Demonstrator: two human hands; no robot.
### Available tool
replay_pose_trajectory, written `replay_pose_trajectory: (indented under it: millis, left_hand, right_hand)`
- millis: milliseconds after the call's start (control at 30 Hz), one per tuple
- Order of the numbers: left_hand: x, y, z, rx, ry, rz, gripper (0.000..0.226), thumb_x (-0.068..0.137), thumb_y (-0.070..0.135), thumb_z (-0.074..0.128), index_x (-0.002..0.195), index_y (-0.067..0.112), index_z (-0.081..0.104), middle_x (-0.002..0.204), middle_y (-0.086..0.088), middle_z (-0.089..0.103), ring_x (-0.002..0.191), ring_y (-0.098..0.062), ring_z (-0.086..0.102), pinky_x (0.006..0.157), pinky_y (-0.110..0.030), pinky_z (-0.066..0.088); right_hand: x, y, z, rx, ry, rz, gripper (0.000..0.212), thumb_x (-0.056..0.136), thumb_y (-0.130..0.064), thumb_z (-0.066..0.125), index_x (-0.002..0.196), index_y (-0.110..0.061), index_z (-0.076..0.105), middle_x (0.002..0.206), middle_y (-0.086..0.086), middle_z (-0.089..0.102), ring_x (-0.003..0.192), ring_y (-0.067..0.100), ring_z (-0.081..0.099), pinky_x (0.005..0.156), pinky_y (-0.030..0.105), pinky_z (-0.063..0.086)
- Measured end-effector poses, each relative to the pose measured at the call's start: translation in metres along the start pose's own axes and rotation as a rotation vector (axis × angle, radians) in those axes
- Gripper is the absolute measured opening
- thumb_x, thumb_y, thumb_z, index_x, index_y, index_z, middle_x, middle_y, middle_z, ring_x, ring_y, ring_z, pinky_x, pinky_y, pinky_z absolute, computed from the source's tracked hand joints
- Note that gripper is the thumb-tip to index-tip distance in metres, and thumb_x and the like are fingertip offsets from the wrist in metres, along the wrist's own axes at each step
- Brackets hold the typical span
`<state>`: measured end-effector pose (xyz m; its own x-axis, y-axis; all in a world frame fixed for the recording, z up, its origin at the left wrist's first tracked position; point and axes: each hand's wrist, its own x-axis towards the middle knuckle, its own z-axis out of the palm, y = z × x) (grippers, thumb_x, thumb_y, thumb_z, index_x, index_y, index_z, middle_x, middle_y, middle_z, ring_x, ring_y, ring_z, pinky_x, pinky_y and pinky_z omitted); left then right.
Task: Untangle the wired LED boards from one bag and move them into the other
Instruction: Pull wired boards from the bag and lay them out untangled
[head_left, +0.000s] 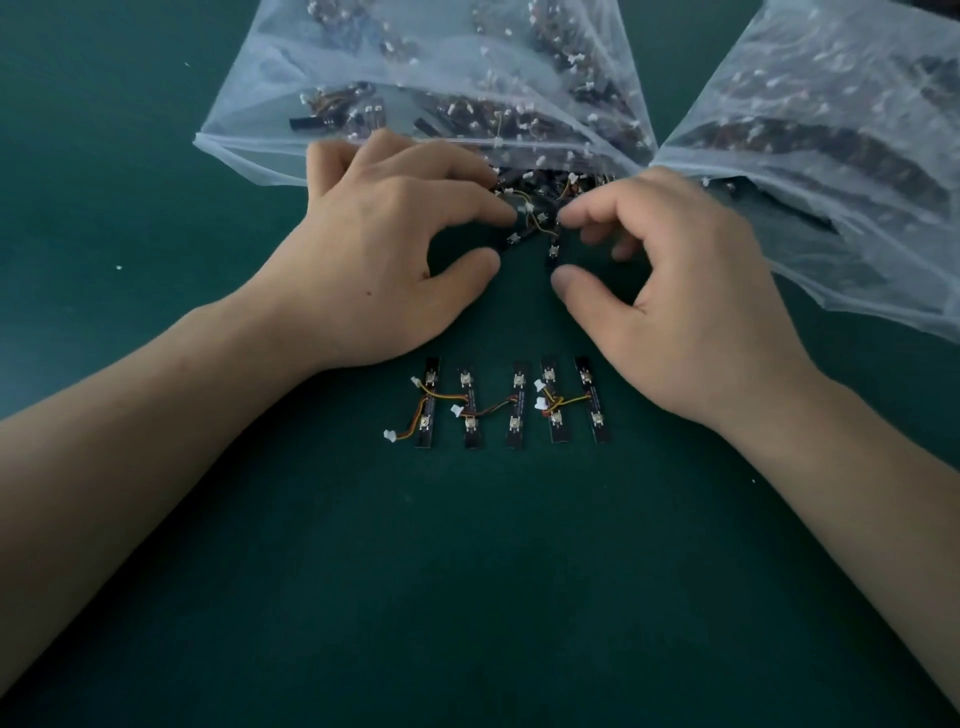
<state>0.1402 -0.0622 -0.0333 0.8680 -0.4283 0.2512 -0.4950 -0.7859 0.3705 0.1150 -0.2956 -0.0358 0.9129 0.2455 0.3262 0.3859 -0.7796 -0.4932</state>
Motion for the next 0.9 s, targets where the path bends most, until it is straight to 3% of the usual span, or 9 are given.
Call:
replay_pose_trajectory:
  millis: [100,233,467,700,900]
  left_hand:
    - [0.0000,-0.0010,0.0006,-0.012,0.020,0.010,0.034,0.097,0.045,0.055,0.123,0.035,0.075,0.135,0.016,0.062,0.132,-0.021,0.047,0.105,-0.041,0.020]
    - [-0.0018,-0.0008,0.0015,-0.035,0.060,0.044,0.022,0.097,0.040,0.059,0.108,0.031,0.076,0.120,0.016,0.064,0.122,-0.020,0.049,0.099,-0.041,0.023]
    - [-0.0024,-0.0018,0.0010,-0.027,-0.006,0.204,0.028,0.099,0.039,0.059,0.120,0.031,0.076,0.130,0.019,0.065,0.122,-0.019,0.053,0.100,-0.052,0.028]
    - [-0.0017,-0.0029,0.0013,-0.074,-0.008,0.231,0.024,0.099,0.035,0.060,0.111,0.027,0.079,0.111,0.012,0.067,0.103,-0.016,0.057,0.094,-0.040,0.028]
    - [0.0000,-0.0033,-0.0005,-0.173,-0.054,0.287,0.023,0.095,0.011,0.063,0.110,0.014,0.081,0.102,-0.001,0.070,0.094,-0.023,0.064,0.088,-0.044,0.051]
  right_hand:
    - [0.0007,0.0012,0.0021,-0.055,-0.038,0.008,0.032,0.096,-0.036,0.070,0.126,-0.026,0.071,0.108,-0.007,0.061,0.103,0.010,0.054,0.090,0.031,0.048]
    - [0.0009,0.0009,0.0020,-0.039,-0.030,0.023,0.022,0.095,-0.038,0.072,0.113,-0.025,0.075,0.106,-0.009,0.061,0.104,0.010,0.057,0.087,0.031,0.049]
    - [0.0013,0.0020,0.0005,-0.006,-0.045,0.053,0.022,0.091,-0.035,0.075,0.111,-0.026,0.073,0.103,-0.015,0.060,0.097,0.003,0.052,0.085,0.023,0.044]
    - [-0.0002,-0.0001,0.0034,-0.065,0.003,0.090,0.024,0.093,-0.044,0.072,0.112,-0.029,0.076,0.100,-0.011,0.059,0.095,0.008,0.055,0.078,0.033,0.049]
    - [-0.0014,-0.0001,0.0036,-0.077,0.029,0.108,0.028,0.094,-0.050,0.071,0.113,-0.030,0.075,0.100,-0.012,0.058,0.095,0.008,0.055,0.077,0.032,0.050]
